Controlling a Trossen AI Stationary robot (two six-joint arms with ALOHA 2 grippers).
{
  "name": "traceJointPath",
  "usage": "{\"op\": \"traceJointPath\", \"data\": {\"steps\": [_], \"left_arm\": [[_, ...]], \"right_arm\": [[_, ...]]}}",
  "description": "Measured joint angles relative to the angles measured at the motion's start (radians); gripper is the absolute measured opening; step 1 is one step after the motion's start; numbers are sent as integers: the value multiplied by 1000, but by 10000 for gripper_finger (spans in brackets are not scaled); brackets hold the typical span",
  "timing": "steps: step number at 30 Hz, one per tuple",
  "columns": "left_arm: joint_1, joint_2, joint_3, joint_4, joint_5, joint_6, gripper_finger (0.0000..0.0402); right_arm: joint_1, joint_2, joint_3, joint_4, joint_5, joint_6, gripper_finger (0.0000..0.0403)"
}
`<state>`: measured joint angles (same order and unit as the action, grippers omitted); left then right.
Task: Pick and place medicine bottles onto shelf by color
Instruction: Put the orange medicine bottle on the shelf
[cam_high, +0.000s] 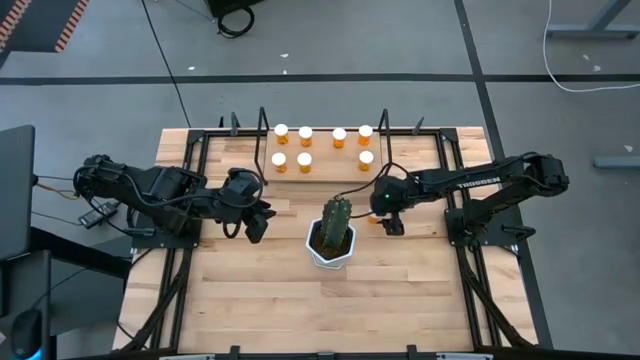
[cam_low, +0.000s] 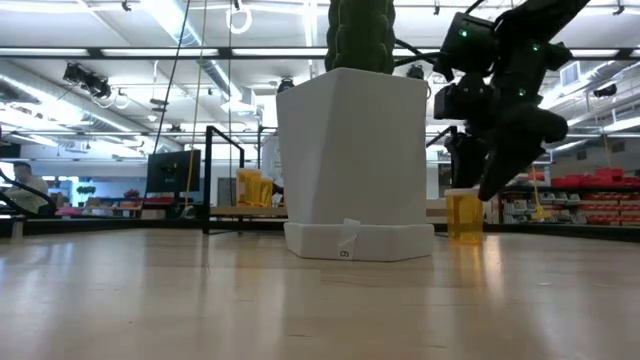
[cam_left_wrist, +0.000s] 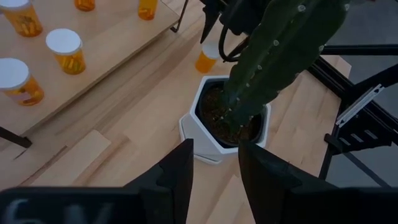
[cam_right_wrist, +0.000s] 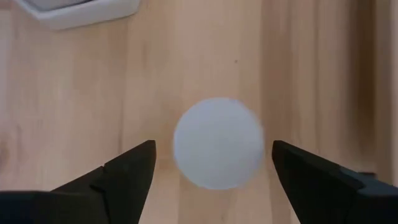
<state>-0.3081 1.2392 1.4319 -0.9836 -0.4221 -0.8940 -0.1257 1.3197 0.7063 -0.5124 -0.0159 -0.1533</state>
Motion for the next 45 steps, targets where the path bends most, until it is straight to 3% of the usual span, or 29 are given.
{"op": "traceJointPath", "data": {"steps": [14, 29, 45], "left_arm": [[0, 0, 0, 0, 0, -3, 131], [0, 0, 0, 0, 0, -4, 126], [0, 0, 0, 0, 0, -6, 127]], "right_arm": [[0, 0, 0, 45, 23, 15, 328], [0, 0, 0, 40, 19, 15, 266], [0, 0, -25, 40, 3, 51, 262]]}}
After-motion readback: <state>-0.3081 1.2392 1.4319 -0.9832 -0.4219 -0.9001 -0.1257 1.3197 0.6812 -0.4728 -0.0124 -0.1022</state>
